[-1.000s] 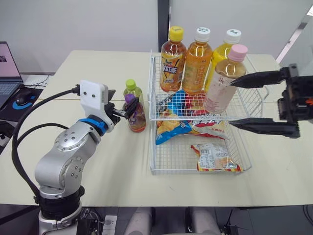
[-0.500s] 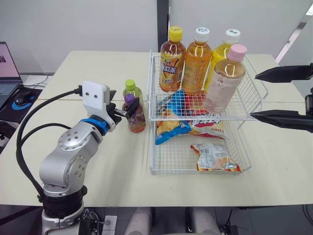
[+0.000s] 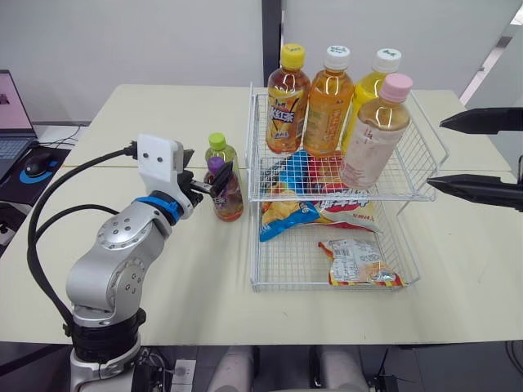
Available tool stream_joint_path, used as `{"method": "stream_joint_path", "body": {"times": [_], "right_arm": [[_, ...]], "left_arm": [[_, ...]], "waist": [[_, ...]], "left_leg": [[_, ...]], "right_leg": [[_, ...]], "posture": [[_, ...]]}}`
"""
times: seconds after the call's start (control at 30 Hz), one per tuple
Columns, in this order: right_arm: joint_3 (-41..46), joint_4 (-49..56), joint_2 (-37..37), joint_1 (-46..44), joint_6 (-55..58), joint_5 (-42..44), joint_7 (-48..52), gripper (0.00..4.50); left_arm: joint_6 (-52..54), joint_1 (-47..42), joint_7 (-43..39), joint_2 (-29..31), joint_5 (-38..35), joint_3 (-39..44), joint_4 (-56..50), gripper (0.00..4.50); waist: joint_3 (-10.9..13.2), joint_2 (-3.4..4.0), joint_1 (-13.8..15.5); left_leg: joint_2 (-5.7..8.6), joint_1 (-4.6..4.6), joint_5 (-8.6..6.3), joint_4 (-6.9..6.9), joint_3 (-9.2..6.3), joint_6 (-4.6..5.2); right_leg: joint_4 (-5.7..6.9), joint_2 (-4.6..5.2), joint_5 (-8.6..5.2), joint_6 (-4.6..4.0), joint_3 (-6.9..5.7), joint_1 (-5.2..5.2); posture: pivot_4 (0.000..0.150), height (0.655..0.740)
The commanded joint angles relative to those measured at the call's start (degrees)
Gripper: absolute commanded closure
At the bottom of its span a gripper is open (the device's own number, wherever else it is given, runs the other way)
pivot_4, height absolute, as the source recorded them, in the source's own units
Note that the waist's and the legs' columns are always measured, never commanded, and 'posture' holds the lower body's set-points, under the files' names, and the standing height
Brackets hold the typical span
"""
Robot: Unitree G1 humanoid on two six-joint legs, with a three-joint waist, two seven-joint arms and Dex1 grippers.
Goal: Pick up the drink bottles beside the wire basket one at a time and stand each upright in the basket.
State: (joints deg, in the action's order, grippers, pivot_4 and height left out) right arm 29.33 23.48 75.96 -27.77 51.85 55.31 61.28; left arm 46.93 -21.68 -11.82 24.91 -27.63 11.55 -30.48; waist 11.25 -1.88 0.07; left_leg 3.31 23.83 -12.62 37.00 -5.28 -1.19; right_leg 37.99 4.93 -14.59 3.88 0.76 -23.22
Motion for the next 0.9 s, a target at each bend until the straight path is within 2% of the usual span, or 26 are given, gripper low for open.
{"method": "stream_joint_path", "body": {"times": [0.03, 0.9], "right_arm": [[0.99, 0.97, 1.00, -1.40, 0.13, 1.09, -0.85, 0.00], [2.08, 0.78, -0.67, 2.61, -1.69, -1.38, 1.33, 0.00]], "left_arm": [[-0.68, -0.88, 0.41, -0.18, 0.46, -0.42, -1.47, 0.04], [1.06, -1.49, -1.38, 1.31, -0.81, -0.60, -1.63, 0.04]], "waist": [[0.00, 0.00, 0.00], [0.00, 0.00, -0.01]], "left_leg": [[0.00, 0.00, 0.00, 0.00, 0.00, 0.00], [0.00, 0.00, 0.00, 0.00, 0.05, 0.00]], "right_leg": [[0.00, 0.00, 0.00, 0.00, 0.00, 0.00], [0.00, 0.00, 0.00, 0.00, 0.00, 0.00]], "posture": [[0.150, 0.7400], [0.150, 0.7400]]}}
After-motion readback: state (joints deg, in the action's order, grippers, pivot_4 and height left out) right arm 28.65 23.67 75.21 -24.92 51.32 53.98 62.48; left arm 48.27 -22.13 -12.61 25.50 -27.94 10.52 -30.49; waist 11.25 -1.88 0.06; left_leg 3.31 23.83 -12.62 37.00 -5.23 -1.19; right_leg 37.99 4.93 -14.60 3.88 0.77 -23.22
